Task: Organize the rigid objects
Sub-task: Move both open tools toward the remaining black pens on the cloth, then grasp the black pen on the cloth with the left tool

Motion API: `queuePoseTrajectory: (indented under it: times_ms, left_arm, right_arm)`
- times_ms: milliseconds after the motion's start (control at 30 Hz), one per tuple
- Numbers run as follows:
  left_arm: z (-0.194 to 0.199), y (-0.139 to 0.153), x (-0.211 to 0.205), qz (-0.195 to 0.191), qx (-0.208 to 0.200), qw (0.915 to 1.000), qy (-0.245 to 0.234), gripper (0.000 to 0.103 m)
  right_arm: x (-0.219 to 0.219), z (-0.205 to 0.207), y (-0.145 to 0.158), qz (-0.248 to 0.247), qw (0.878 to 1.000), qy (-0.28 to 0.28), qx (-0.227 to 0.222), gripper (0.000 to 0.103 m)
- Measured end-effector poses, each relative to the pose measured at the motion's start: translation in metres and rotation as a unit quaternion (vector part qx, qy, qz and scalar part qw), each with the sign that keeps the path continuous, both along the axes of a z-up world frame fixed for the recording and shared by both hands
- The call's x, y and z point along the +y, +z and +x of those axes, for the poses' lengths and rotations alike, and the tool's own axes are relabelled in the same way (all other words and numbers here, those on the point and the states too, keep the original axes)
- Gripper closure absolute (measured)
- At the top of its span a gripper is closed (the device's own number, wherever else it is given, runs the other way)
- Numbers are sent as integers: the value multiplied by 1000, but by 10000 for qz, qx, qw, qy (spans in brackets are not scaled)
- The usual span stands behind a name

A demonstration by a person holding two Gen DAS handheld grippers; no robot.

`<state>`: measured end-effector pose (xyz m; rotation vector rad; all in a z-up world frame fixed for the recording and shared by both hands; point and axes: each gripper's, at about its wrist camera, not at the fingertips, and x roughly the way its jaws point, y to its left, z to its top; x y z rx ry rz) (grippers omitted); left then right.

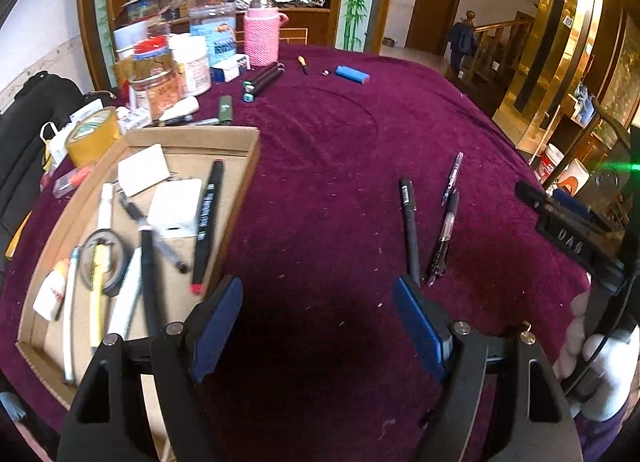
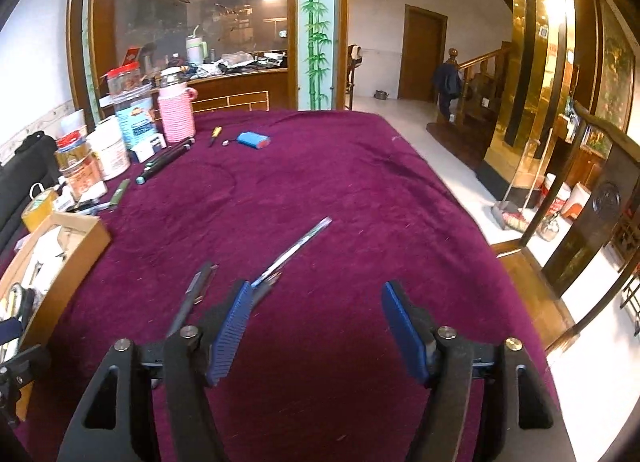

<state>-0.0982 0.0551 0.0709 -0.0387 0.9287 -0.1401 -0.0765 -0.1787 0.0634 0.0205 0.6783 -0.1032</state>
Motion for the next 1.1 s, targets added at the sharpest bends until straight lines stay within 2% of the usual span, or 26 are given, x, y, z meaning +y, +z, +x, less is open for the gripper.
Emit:
queuePoseTrajectory:
  times_ms: [133,233,367,433,533,633,700,800,933,1000,1100]
  left_arm:
    - [19,-8,-22,-75,72,9998,-166,26]
    - [35,-16,-45,13,16,9994,-347,26]
    - [58,-28,-75,77,45,9976,-687,26]
    - [68,-33,-87,229,9,9968,-772,26]
    - [82,-44,-96,307,101,9961,-823,27]
    - [93,-57,-97,168,329,9962,-792,41]
    - [94,-60,-98,208,246,9963,-800,43]
    - [95,-60,-100,381,150,9960,-799,53]
    - [97,-60,-94,446,69,9967,-667,80]
    - [99,-60,-90,411,63,9971,-631,82]
    - [98,-61,-95,561,-1,9965,-617,82]
  right_arm:
    - [-26,26,2,-141,9997,-192,-47,28]
    - [-44,42,-7,-20,9996,-260,-55,28]
    - [-57,47,-26,215,9991,-365,-56,28]
    - [-63,52,-33,409,9984,-356,165,28]
    - [-63,48,-28,395,9984,-395,-14,28]
    - [-61,47,-29,399,9988,-296,16,28]
    - [-56,48,-30,326,9992,-241,43,28]
    - [-52,47,-30,226,9996,-173,22,28]
    - [-51,46,-29,124,9998,-182,-32,28]
    - [-51,46,-30,126,9997,-196,-10,28]
    - [-51,48,-31,112,9997,-206,34,28]
